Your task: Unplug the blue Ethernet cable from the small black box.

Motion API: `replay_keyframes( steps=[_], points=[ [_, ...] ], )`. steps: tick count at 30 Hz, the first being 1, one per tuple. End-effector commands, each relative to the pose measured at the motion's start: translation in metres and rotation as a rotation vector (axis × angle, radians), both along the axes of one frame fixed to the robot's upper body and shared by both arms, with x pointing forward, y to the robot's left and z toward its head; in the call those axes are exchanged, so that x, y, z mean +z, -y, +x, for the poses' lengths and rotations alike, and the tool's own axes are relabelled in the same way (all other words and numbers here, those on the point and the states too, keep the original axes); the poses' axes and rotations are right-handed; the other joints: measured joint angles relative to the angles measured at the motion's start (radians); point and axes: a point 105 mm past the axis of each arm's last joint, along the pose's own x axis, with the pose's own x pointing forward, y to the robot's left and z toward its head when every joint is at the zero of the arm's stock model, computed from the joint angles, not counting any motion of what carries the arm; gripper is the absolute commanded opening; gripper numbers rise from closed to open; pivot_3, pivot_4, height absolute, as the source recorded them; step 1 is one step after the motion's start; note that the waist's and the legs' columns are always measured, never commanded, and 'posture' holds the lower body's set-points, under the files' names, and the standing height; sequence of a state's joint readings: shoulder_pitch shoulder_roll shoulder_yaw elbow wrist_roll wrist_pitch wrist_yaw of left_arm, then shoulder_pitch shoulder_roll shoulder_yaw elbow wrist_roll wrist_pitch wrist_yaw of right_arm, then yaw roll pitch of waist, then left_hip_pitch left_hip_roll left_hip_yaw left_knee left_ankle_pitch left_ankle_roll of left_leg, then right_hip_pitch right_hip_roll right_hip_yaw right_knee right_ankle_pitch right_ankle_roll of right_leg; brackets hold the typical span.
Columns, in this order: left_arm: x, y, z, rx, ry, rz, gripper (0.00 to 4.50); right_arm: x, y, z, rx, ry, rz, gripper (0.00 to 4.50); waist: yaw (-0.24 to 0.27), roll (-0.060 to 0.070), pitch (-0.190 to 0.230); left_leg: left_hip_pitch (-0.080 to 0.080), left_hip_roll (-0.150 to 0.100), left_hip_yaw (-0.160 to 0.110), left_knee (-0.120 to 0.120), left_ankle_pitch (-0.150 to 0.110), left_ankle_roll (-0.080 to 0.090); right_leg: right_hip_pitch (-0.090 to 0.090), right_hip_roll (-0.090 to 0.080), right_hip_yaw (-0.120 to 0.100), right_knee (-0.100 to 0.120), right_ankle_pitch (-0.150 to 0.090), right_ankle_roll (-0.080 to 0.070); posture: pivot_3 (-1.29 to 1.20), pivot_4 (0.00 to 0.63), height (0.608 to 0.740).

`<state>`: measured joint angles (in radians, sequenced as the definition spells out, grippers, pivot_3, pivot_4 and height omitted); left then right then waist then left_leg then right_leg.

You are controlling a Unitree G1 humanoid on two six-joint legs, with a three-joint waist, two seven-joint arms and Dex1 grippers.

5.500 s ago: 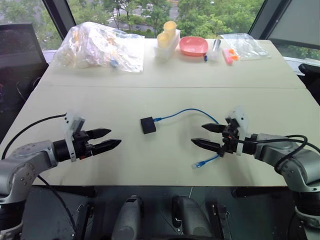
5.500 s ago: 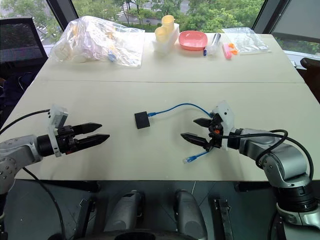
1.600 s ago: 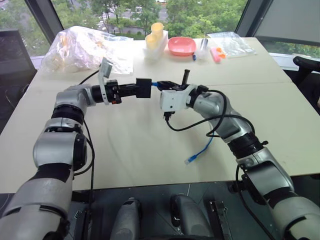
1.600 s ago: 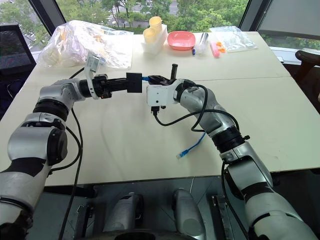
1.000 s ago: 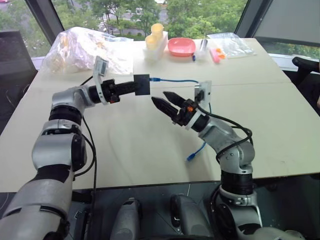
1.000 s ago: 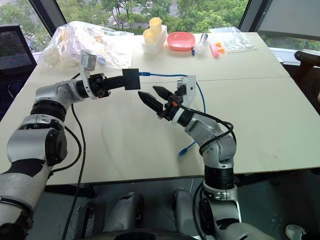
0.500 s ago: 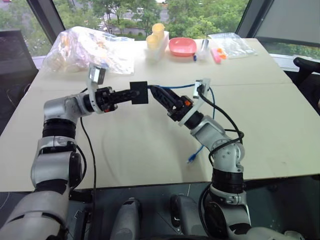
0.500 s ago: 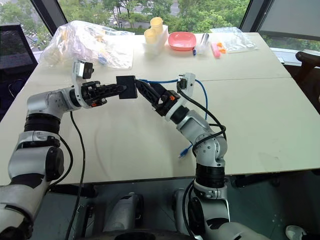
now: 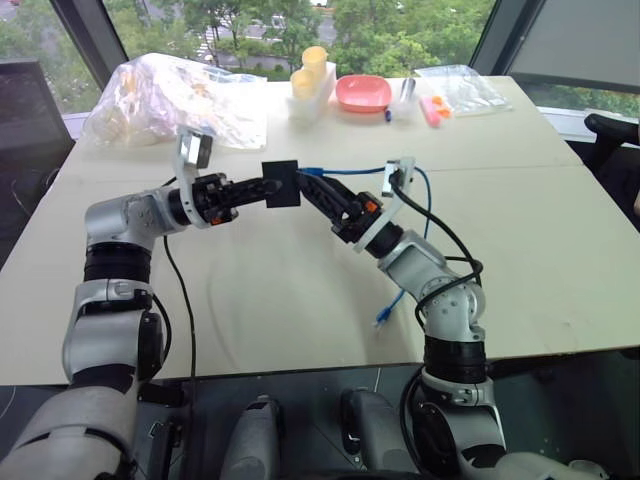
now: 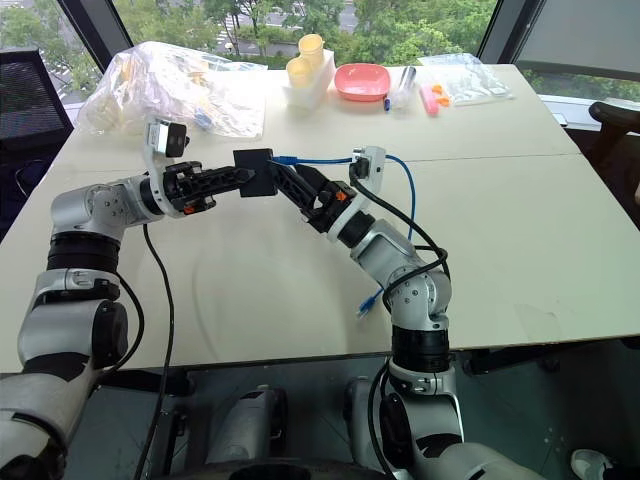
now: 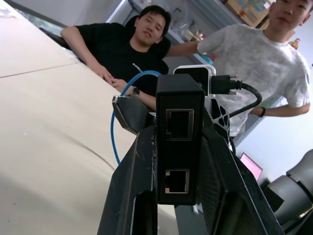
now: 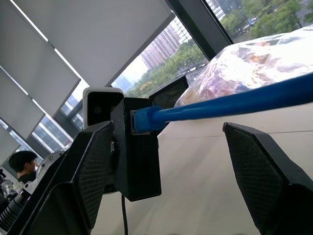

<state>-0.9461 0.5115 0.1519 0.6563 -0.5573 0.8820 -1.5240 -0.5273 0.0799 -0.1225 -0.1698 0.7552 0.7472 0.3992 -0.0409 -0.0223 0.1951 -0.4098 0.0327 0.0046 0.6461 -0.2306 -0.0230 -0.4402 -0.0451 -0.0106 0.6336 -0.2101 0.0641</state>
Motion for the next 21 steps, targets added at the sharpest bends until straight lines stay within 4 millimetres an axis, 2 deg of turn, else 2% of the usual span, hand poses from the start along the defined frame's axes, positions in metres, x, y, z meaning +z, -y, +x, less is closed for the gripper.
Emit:
replay_keyframes(
  steps=[1,2,5,14,16,21],
  points=[
    [0.010,0.000,-0.003,-0.013,0.051,-0.013,0.52,0.015,-0.006,-0.005,0.026,0.056,0.033,1.97,0.000,0.000,0.000,0.000,0.000,0.000,0.000,0.000,0.000,0.000,0.000,0.000,0.000,0.000,0.000,0.00,0.150,0.740],
    [0.010,0.001,-0.004,-0.014,0.051,-0.013,0.52,0.016,-0.006,-0.006,0.031,0.057,0.042,1.34,0.000,0.000,0.000,0.000,0.000,0.000,0.000,0.000,0.000,0.000,0.000,0.000,0.000,0.000,0.000,0.00,0.150,0.740],
    [0.010,0.001,-0.004,-0.017,0.050,-0.009,0.52,0.018,-0.008,-0.008,0.048,0.062,0.062,0.02,-0.001,0.000,0.000,0.000,0.000,0.000,0.000,0.000,0.000,0.000,0.000,0.000,0.000,0.000,0.000,0.00,0.150,0.740],
    [0.007,0.001,-0.005,-0.012,0.046,0.001,0.52,0.018,-0.009,-0.012,0.089,0.026,0.127,0.02,0.000,0.000,0.000,0.000,0.000,0.000,0.000,0.000,0.000,0.000,0.000,0.000,0.000,0.000,0.000,0.00,0.150,0.740],
    [0.007,-0.002,-0.002,0.012,0.049,0.000,0.52,0.020,-0.003,-0.009,0.070,0.001,0.169,0.02,0.000,0.000,0.000,0.000,0.000,0.000,0.000,0.000,0.000,0.000,0.000,0.000,0.000,0.000,0.000,0.00,0.150,0.740],
    [0.016,-0.027,0.007,0.126,0.064,-0.018,0.52,0.020,0.029,0.005,-0.030,-0.037,0.238,0.02,0.000,0.000,0.000,0.000,0.000,0.000,0.000,0.000,0.000,0.000,0.000,0.000,0.000,0.000,0.000,0.00,0.150,0.740]
  ],
)
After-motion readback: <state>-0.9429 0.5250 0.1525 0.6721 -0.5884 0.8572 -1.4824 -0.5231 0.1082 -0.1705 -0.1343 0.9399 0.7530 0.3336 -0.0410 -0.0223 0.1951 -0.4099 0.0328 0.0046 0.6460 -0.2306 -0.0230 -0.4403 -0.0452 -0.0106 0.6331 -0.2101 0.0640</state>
